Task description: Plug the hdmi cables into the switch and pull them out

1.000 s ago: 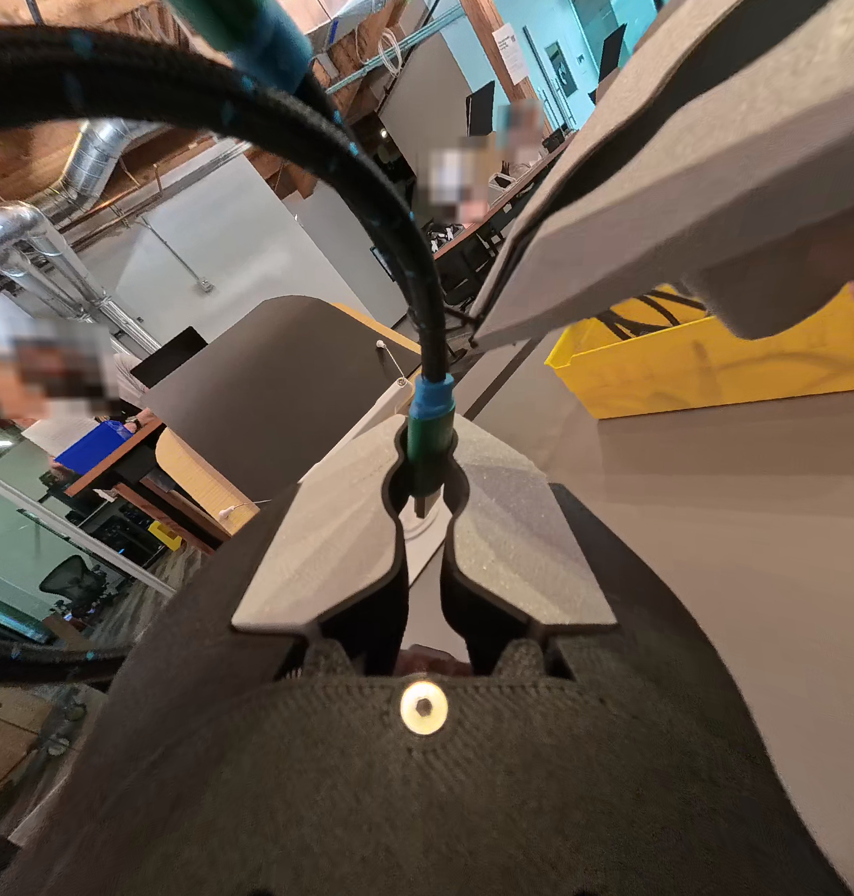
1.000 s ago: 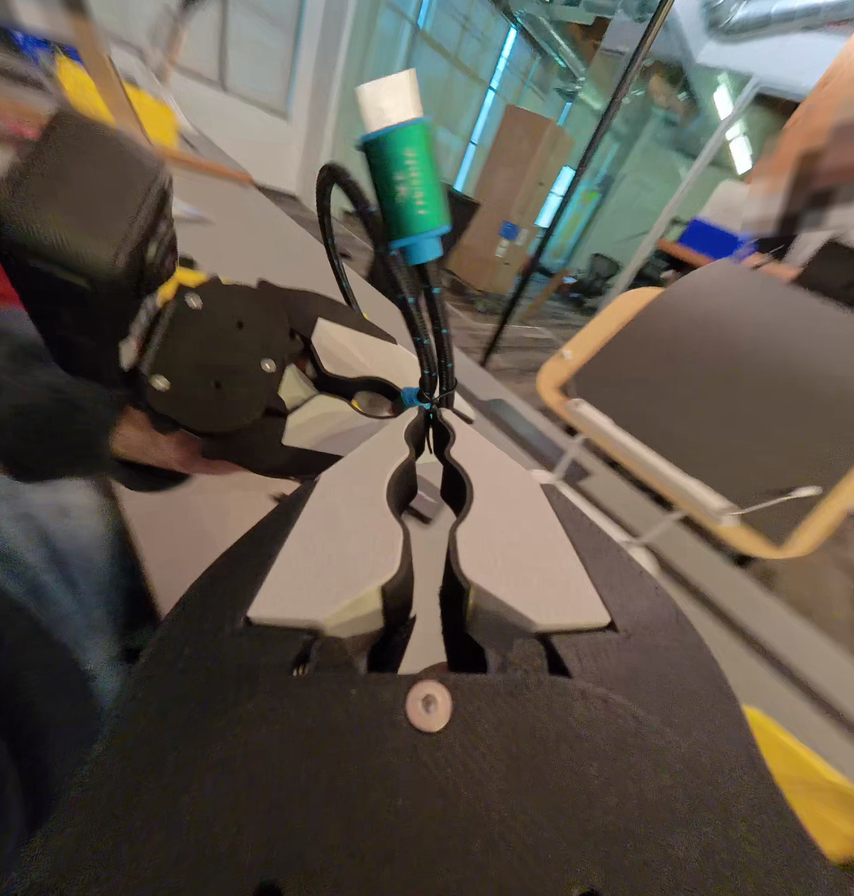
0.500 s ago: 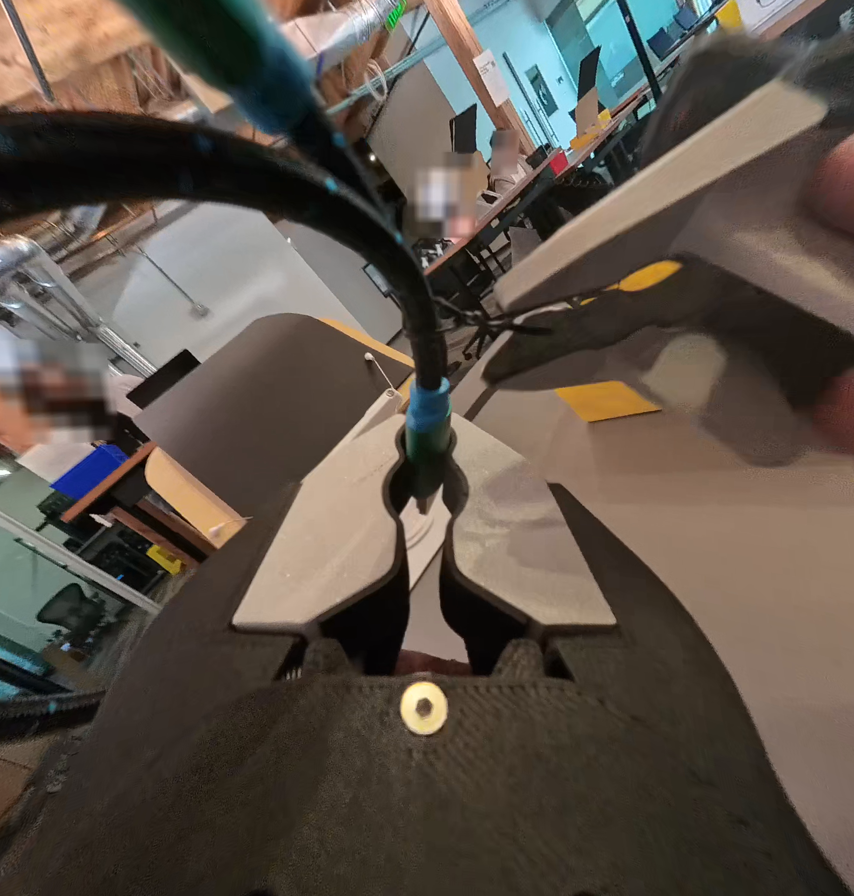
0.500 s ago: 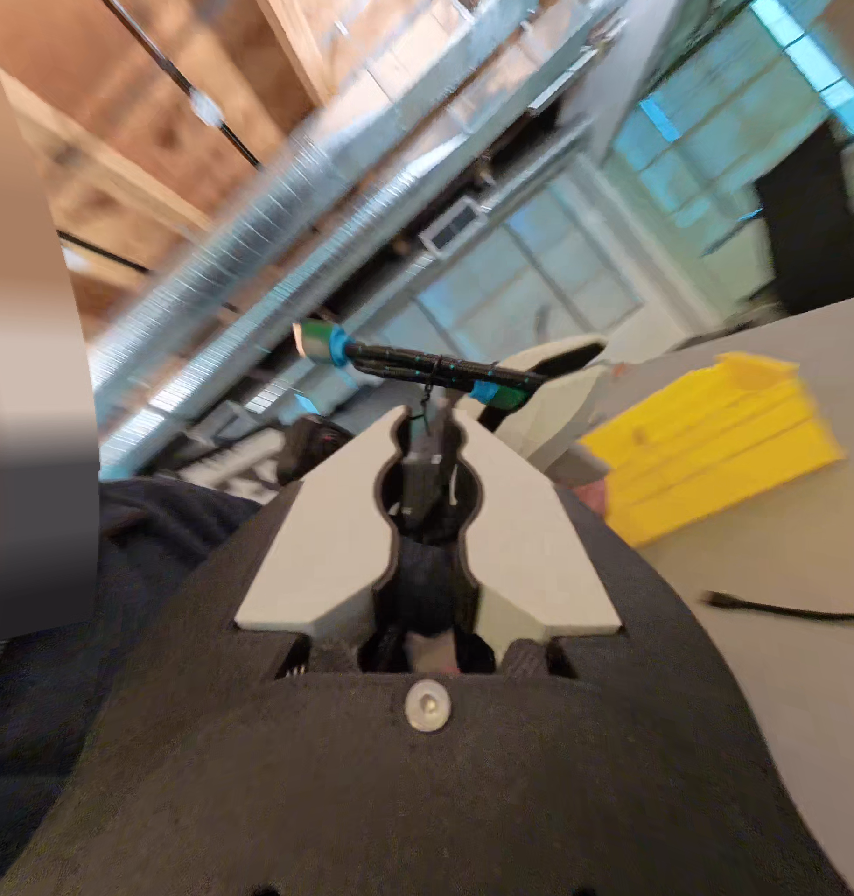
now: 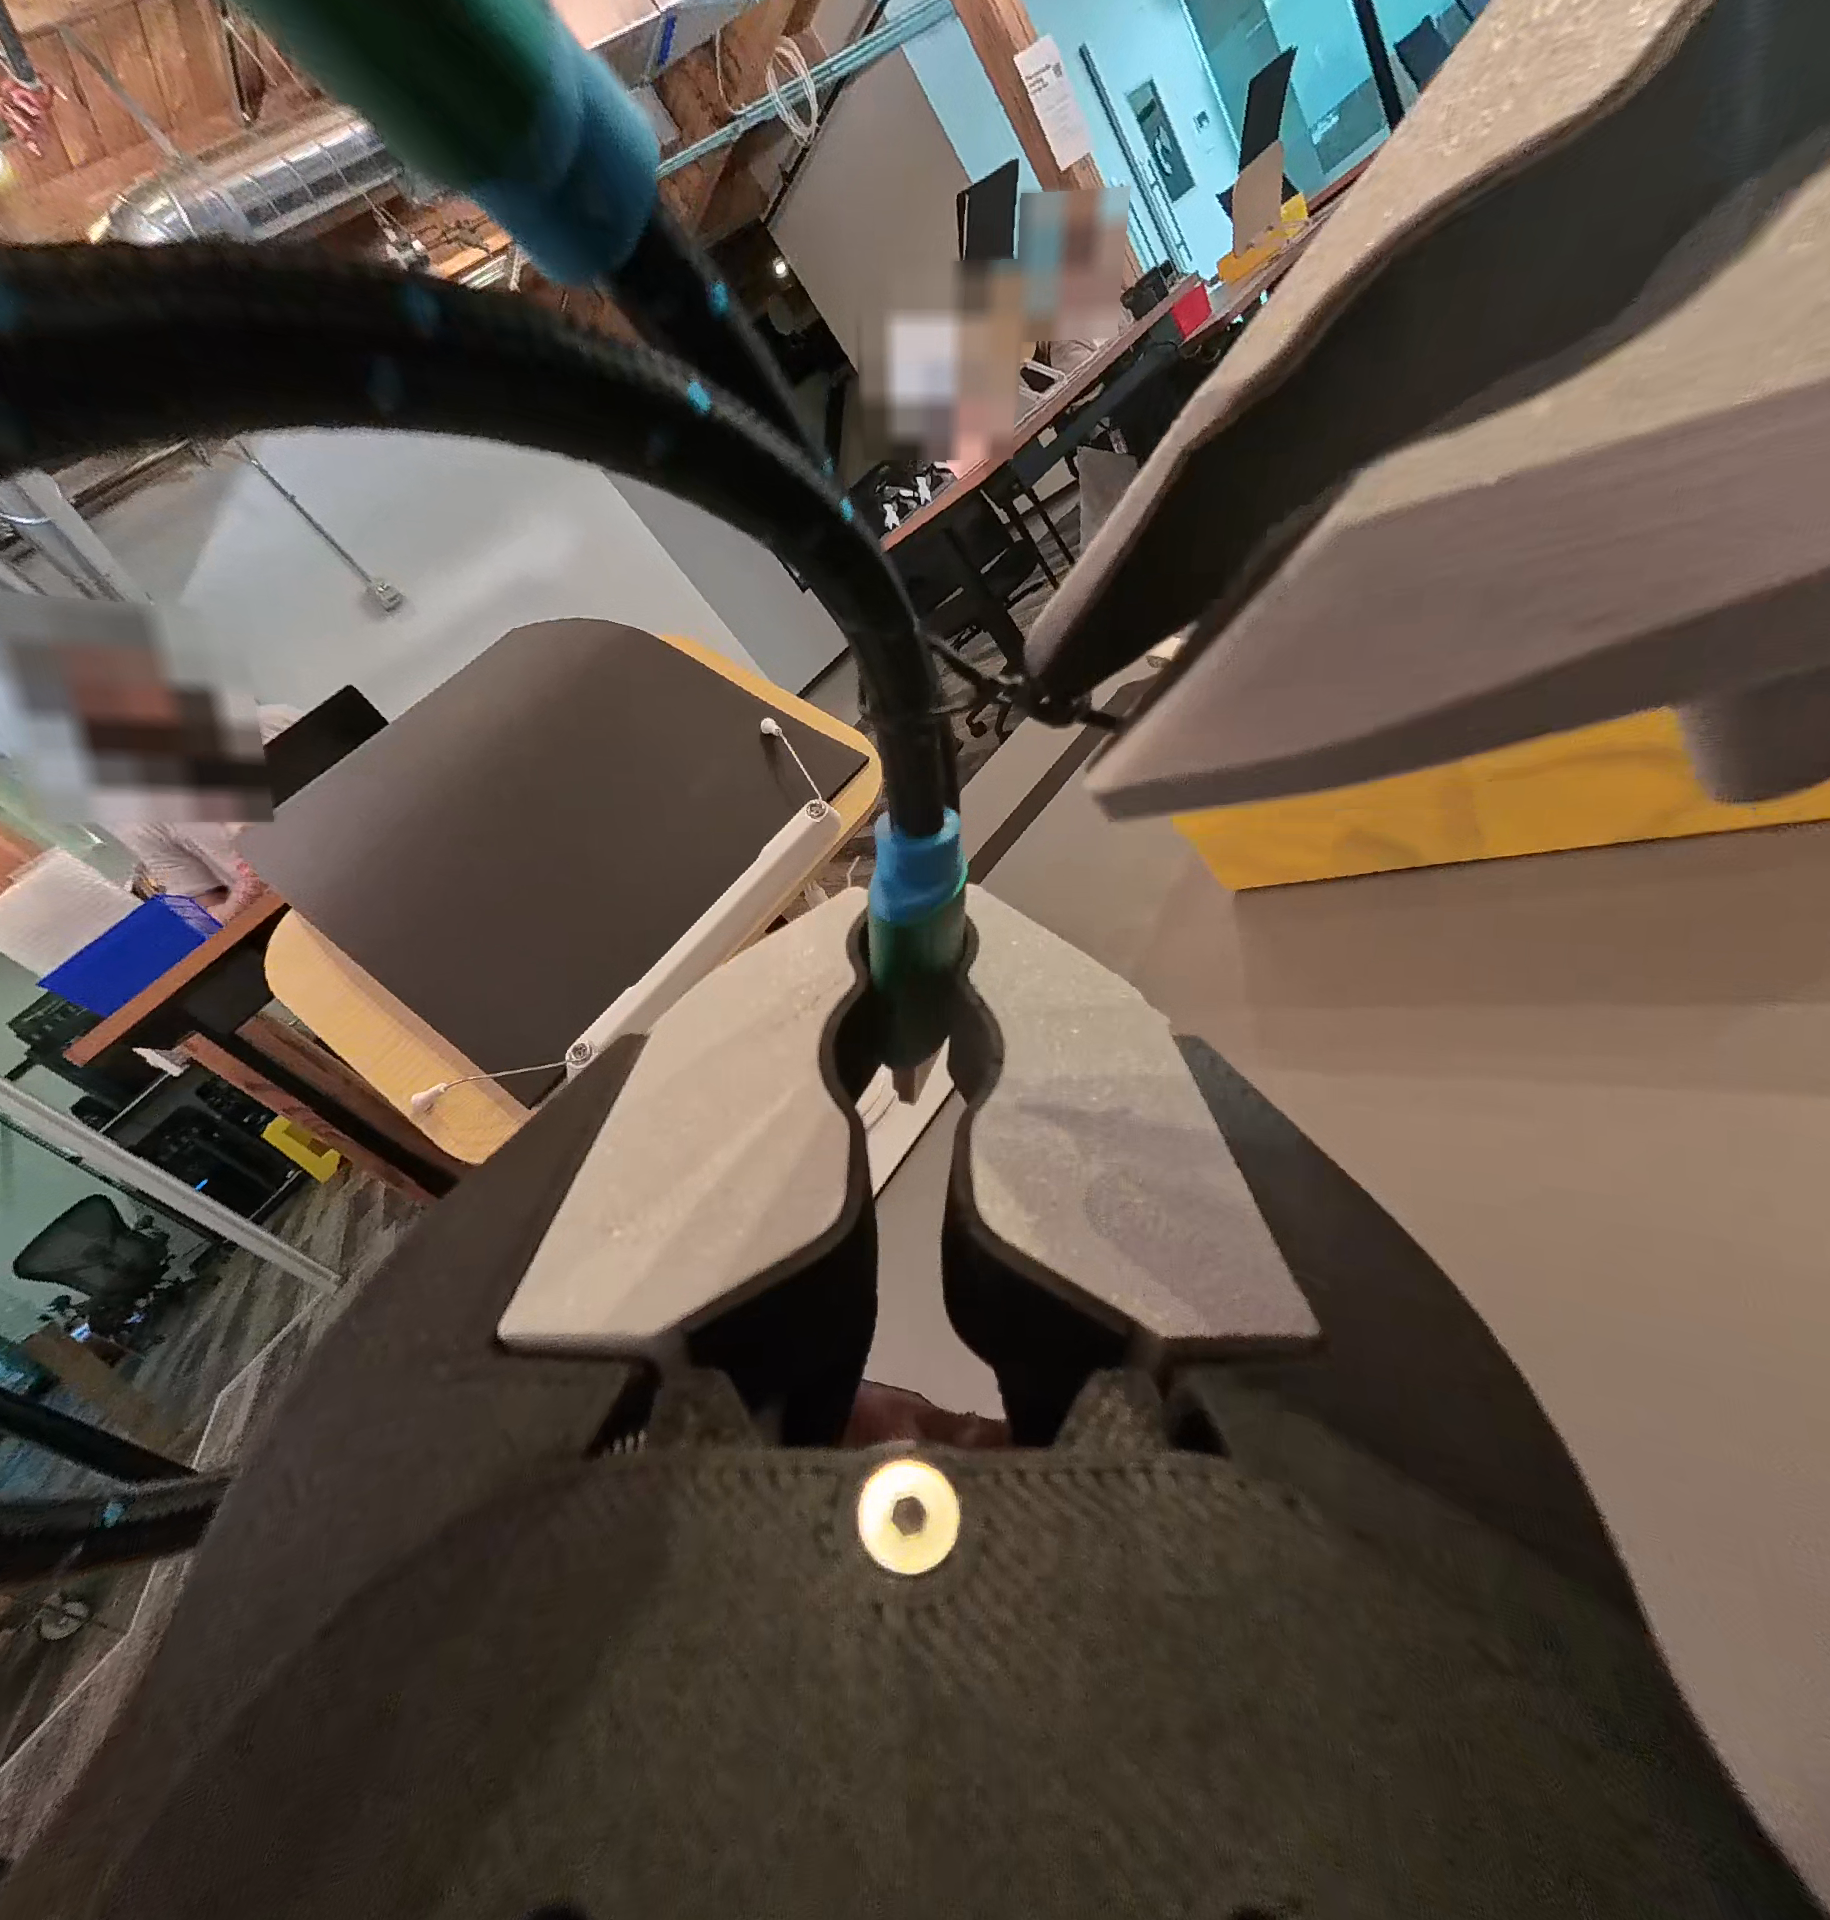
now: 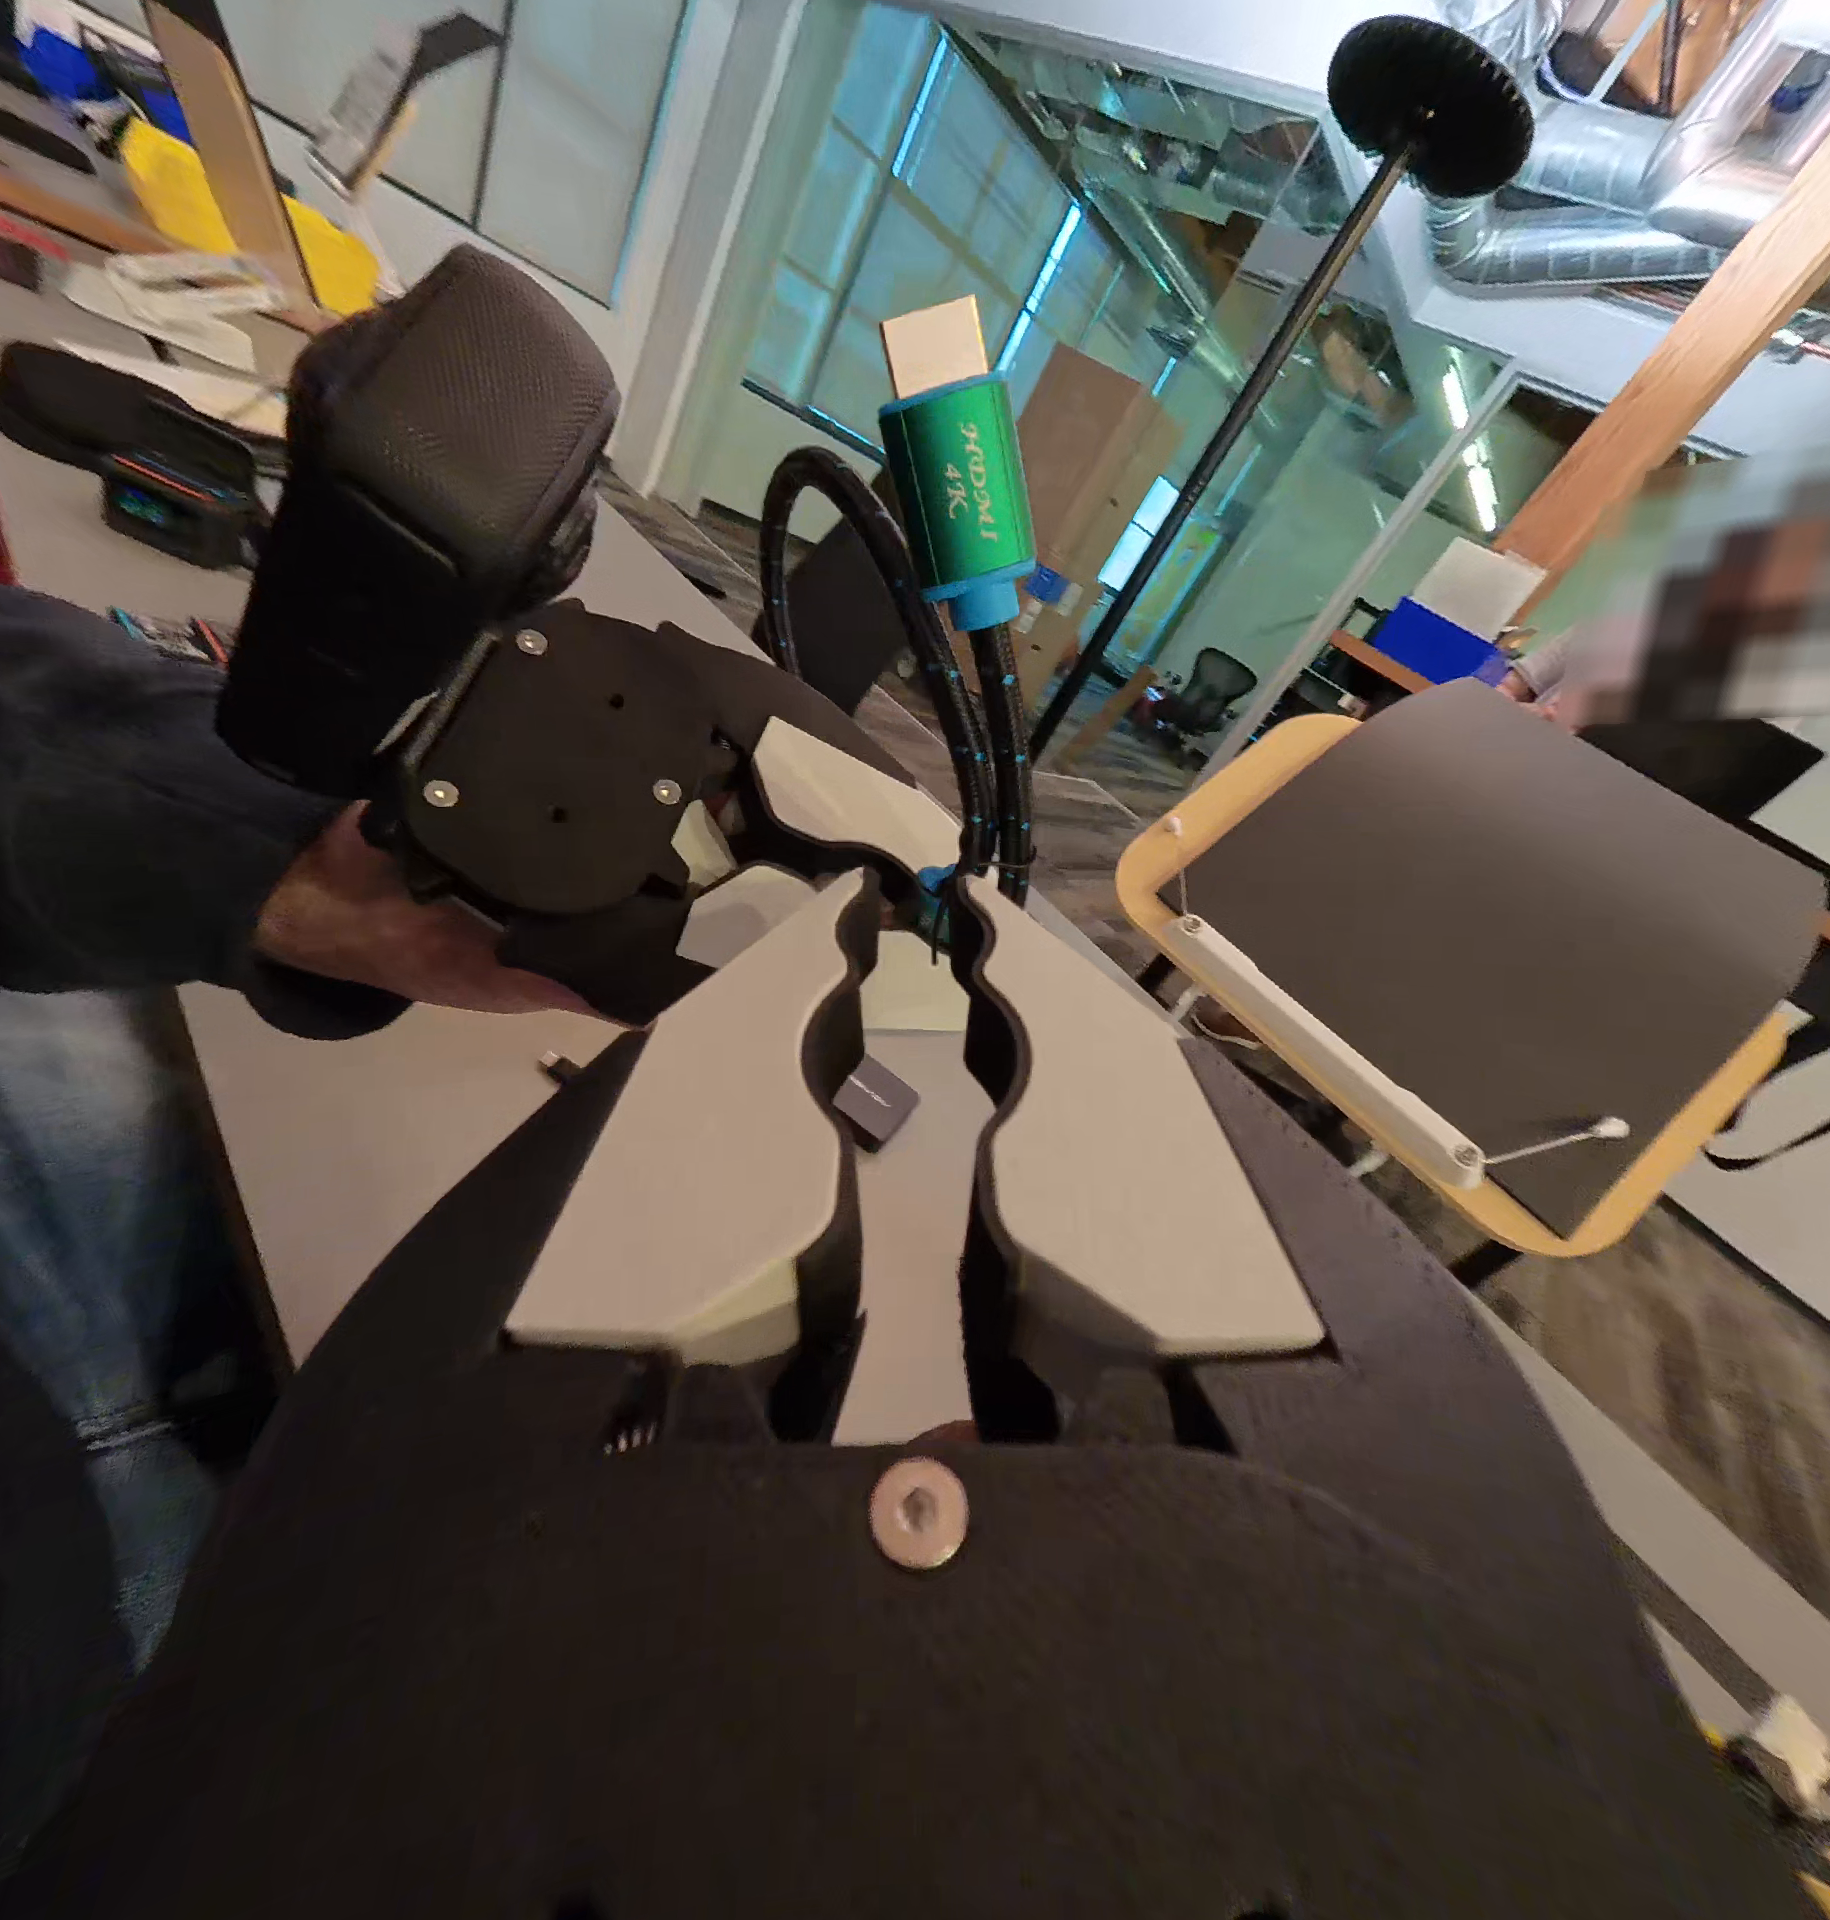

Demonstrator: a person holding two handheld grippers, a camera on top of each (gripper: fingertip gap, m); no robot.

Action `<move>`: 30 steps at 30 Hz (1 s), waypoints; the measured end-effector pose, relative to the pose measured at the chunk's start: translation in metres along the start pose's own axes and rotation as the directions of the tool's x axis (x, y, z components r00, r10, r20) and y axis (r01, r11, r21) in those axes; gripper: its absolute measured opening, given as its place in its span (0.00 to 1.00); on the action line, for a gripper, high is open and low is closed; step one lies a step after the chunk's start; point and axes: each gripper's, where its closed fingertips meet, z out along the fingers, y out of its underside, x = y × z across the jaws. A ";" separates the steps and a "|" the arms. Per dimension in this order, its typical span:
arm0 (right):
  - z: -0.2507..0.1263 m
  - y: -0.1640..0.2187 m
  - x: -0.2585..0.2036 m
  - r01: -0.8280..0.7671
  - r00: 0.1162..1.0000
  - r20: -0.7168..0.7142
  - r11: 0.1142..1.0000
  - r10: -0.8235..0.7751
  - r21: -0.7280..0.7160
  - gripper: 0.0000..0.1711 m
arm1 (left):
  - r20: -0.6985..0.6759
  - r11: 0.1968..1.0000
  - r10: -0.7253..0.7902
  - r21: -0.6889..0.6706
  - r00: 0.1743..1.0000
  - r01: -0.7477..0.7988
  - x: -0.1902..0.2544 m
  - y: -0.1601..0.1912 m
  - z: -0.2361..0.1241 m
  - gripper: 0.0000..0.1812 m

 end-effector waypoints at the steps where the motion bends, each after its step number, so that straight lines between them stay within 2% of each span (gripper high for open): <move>1: 0.000 0.001 0.001 0.012 1.000 -0.009 1.000 -0.012 -0.010 0.05 | 0.000 1.000 0.002 0.000 1.000 -0.002 0.000 0.000 0.000 0.04; 8: -0.001 -0.003 0.002 0.063 0.998 -0.012 0.998 -0.063 -0.017 0.00 | 0.003 1.000 0.004 -0.002 1.000 -0.004 0.000 0.002 0.000 0.04; 10: -0.001 -0.001 0.002 -0.016 1.000 0.027 1.000 0.016 -0.014 0.00 | 0.003 1.000 0.006 0.000 1.000 -0.006 0.001 0.002 0.000 0.04; 11: -0.001 -0.002 0.003 -0.121 0.991 0.064 0.993 0.120 0.005 0.00 | 0.005 1.000 0.007 0.002 1.000 -0.007 0.000 0.001 0.000 0.04; 13: -0.003 -0.004 0.010 -0.431 0.893 0.174 0.900 0.415 0.063 0.00 | 0.007 1.000 0.006 0.003 1.000 -0.006 -0.001 0.001 0.000 0.04; 14: -0.005 -0.004 0.015 -0.576 0.804 0.236 0.814 0.546 0.078 0.00 | 0.009 1.000 0.009 0.010 1.000 -0.009 -0.001 0.000 -0.001 0.04; 16: -0.007 0.000 0.020 -0.757 0.633 0.332 0.649 0.699 0.075 0.00 | 0.012 1.000 0.024 0.017 1.000 -0.024 -0.001 -0.001 -0.001 0.04; 19: -0.007 0.002 0.021 -0.931 0.330 0.479 0.364 0.814 0.023 0.00 | 0.012 0.999 0.026 0.037 1.000 -0.027 0.001 -0.003 -0.002 0.04; 23: -0.004 0.009 0.019 -0.987 0.101 0.545 0.155 0.833 -0.053 0.00 | 0.006 0.998 0.036 0.054 0.999 -0.036 0.003 -0.005 -0.003 0.04; 25: -0.003 0.009 0.020 -0.993 0.040 0.566 0.094 0.824 -0.067 0.00 | -0.004 0.997 0.031 0.066 1.000 -0.030 0.004 -0.007 -0.003 0.04; 27: -0.002 0.009 0.017 -0.993 0.028 0.568 0.089 0.822 -0.080 0.00 | -0.013 0.996 0.033 0.085 0.999 -0.032 0.005 -0.010 -0.005 0.04; 28: 0.000 0.011 0.016 -0.991 0.049 0.557 0.108 0.829 -0.074 0.00 | -0.017 0.996 0.036 0.083 0.999 -0.035 0.006 -0.009 -0.005 0.04; 30: 0.001 0.014 0.011 -0.974 0.151 0.520 0.217 0.840 -0.067 0.00 | -0.030 0.997 0.026 0.078 0.999 -0.023 0.008 -0.007 -0.005 0.04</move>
